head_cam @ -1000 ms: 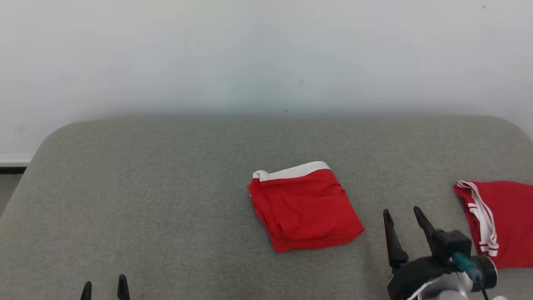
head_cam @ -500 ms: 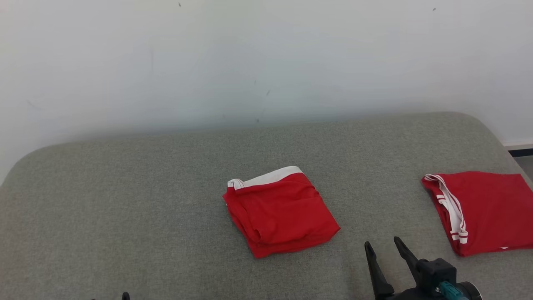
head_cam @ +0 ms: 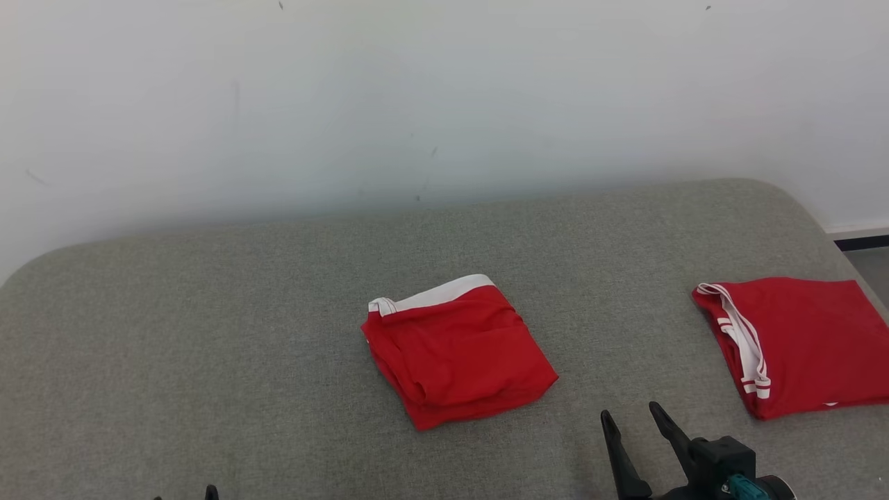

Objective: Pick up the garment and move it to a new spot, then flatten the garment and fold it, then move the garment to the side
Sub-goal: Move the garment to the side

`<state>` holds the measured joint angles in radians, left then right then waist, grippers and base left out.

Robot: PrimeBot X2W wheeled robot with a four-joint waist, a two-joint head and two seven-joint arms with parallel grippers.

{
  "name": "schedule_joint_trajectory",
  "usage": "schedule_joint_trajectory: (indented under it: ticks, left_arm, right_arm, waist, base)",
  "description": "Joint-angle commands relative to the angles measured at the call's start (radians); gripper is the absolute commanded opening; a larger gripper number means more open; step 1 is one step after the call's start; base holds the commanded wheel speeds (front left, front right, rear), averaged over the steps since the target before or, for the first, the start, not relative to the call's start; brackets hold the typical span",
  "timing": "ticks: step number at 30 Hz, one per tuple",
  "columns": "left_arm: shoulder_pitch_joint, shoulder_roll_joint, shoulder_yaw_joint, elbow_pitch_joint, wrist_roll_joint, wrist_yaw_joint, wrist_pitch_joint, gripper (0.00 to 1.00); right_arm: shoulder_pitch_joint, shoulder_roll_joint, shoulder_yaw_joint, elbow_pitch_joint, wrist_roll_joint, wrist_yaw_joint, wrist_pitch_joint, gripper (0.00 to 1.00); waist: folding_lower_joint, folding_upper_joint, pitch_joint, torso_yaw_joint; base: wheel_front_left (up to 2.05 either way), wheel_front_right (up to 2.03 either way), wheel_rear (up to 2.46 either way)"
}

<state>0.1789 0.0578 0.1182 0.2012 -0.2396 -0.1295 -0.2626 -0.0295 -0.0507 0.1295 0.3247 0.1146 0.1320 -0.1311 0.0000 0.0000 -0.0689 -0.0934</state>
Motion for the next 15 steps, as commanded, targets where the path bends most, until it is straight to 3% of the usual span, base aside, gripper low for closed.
schedule_joint_trajectory:
  ticks: [1, 15]
  left_arm:
    - [-0.008, 0.007, -0.003, 0.000, -0.008, -0.001, -0.003, 1.00]
    - [-0.002, 0.012, -0.021, 0.001, -0.019, 0.000, -0.003, 1.00]
  right_arm:
    - [0.010, 0.000, -0.002, -0.005, 0.008, -0.003, 0.003, 1.00]
    - [0.009, 0.000, -0.014, -0.006, 0.006, -0.003, 0.003, 1.00]
  waist:
    - [0.0000, 0.0000, -0.001, -0.001]
    - [0.0000, 0.0000, -0.004, 0.005]
  base:
    - [0.00, 0.00, 0.00]
    - [0.00, 0.00, 0.00]
